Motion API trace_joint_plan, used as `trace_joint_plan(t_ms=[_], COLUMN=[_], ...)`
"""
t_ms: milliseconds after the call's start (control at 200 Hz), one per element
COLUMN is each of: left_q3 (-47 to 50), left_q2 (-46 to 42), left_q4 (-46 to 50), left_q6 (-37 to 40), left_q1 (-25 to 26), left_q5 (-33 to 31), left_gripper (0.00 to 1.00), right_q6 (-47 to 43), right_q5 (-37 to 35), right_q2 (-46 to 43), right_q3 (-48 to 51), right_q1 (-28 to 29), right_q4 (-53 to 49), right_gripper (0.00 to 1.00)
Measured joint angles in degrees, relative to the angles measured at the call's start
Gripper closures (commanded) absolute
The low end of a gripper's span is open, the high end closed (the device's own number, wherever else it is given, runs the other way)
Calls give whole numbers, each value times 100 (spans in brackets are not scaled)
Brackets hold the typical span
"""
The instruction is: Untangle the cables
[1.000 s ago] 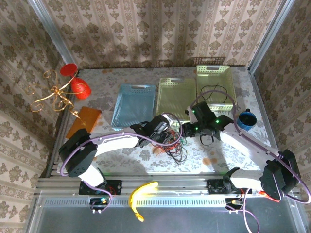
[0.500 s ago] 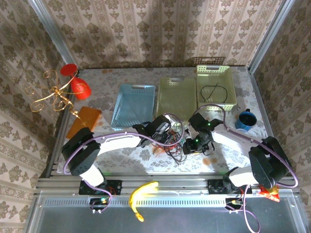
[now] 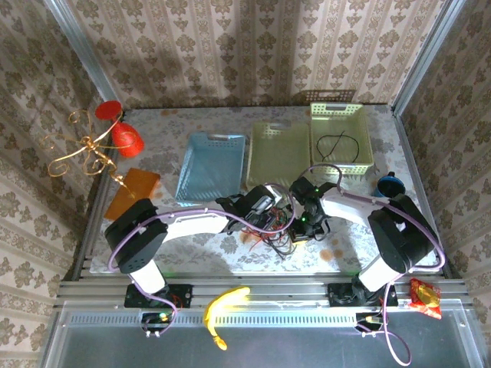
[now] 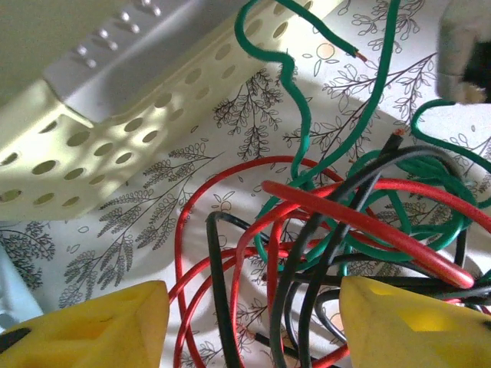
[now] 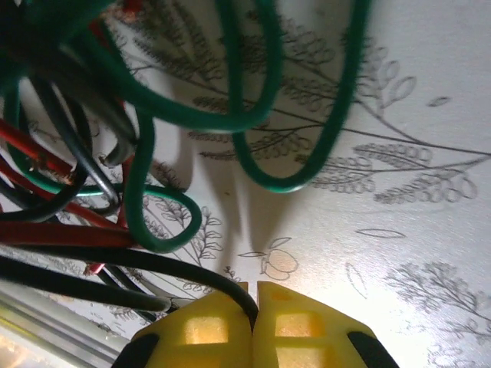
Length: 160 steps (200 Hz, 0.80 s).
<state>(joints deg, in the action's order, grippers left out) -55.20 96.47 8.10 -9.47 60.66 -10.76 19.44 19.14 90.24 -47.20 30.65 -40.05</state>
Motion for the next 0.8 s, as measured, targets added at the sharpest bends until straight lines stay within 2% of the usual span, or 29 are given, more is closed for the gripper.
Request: trace_joint_plan(t_ms=[75, 220, 270, 455, 800], left_q3=[-96, -365, -411, -481, -597], left_q2=[214, 654, 719, 730, 455], left_q4=[-2, 26, 39, -136, -927], left_q6=[42, 114, 87, 114, 48], left_q1=[2, 2, 2, 7, 72], left_q5=[-15, -15, -17, 39, 79], left_gripper=[60, 89, 94, 100, 100], right_q6=[9, 46, 50, 44, 179], right_q5=[-146, -498, -675, -1534, -2688], right_q2=[-136, -621, -857, -1602, -2490], right_q3=[-2, -195, -313, -868, -1128], right_q1=[0, 0, 0, -11, -149], right_q4=[-9, -146, -195, -459, -688], right_gripper=[100, 100, 100, 100, 100])
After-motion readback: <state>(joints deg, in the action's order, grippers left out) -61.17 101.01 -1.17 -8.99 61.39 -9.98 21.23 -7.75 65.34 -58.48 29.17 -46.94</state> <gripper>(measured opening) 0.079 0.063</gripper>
